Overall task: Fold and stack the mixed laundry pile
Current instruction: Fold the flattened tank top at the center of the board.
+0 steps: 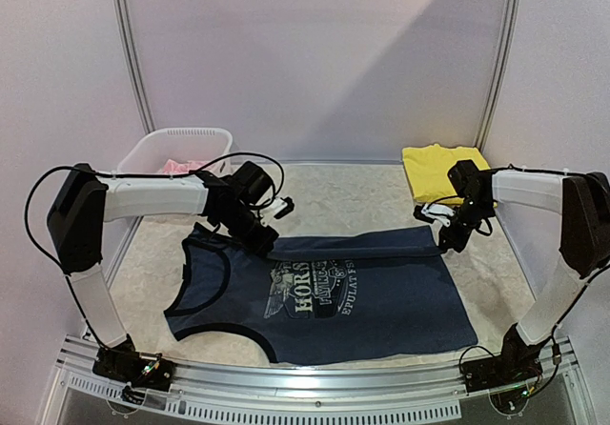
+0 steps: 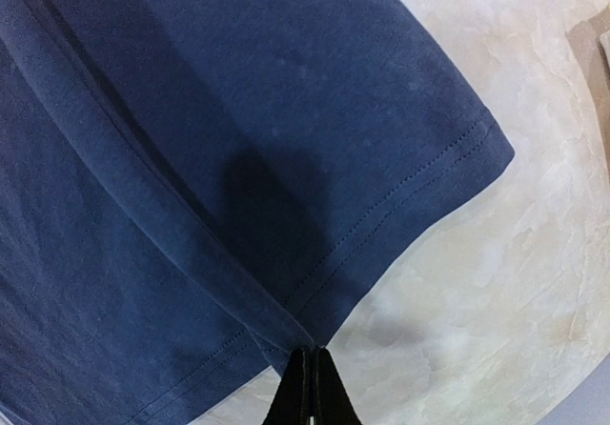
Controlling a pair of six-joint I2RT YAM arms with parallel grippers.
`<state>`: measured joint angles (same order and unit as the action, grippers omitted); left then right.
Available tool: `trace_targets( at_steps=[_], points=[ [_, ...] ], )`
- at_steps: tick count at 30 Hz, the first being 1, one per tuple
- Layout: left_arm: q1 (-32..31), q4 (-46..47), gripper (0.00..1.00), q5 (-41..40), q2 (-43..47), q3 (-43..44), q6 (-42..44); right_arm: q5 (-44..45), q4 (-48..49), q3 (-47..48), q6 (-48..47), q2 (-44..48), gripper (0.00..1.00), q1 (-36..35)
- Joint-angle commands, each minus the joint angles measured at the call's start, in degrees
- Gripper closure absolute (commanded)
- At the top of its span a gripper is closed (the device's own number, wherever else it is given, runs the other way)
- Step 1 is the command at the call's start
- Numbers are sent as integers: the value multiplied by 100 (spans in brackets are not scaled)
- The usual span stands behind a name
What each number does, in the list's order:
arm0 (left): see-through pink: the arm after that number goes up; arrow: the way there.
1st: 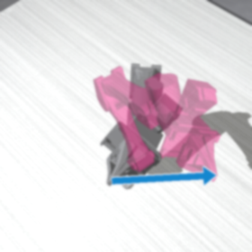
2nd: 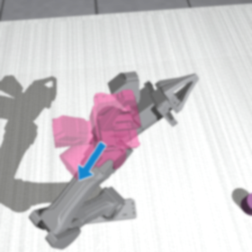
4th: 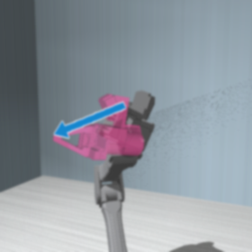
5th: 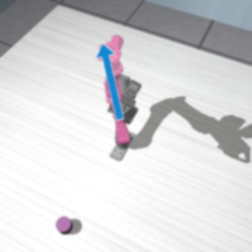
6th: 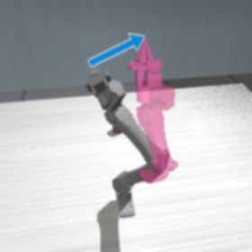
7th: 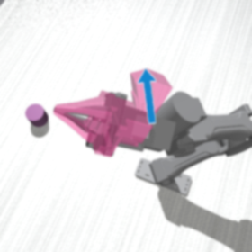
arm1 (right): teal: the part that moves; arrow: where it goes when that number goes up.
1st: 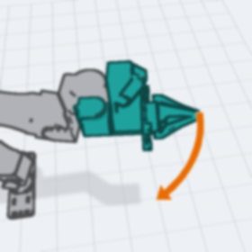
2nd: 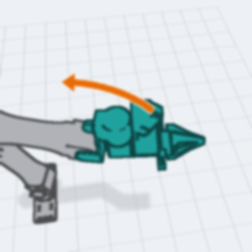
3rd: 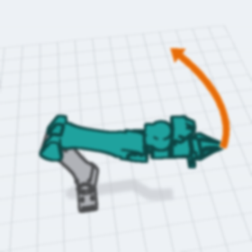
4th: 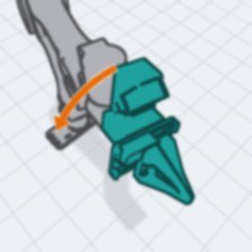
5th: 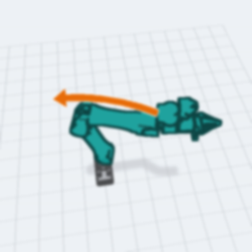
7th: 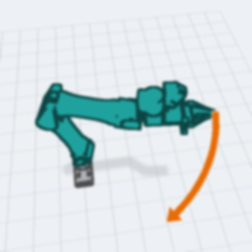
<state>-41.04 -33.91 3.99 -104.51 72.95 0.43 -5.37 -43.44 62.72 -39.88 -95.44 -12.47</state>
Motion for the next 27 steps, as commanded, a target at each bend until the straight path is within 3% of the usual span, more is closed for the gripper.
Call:
trace_targets(
  at_steps=[1, 21, 24, 27],
  points=[
    [-98, -240, 100, -123, 74, -127, 52, -86, 10, -137, 57, 97, 100, -1],
    [-234, -519, 100, 338, -210, -139, 48, -280, -146, -553, 37, 180, 100, -1],
    [-247, -770, 96, 289, -284, -50, 74, -332, -245, -561, 8, 127, 94, -1],
    [-247, -1113, 87, 445, -199, 177, 173, -542, -512, -468, -52, 182, 82, -1]
  ],
)
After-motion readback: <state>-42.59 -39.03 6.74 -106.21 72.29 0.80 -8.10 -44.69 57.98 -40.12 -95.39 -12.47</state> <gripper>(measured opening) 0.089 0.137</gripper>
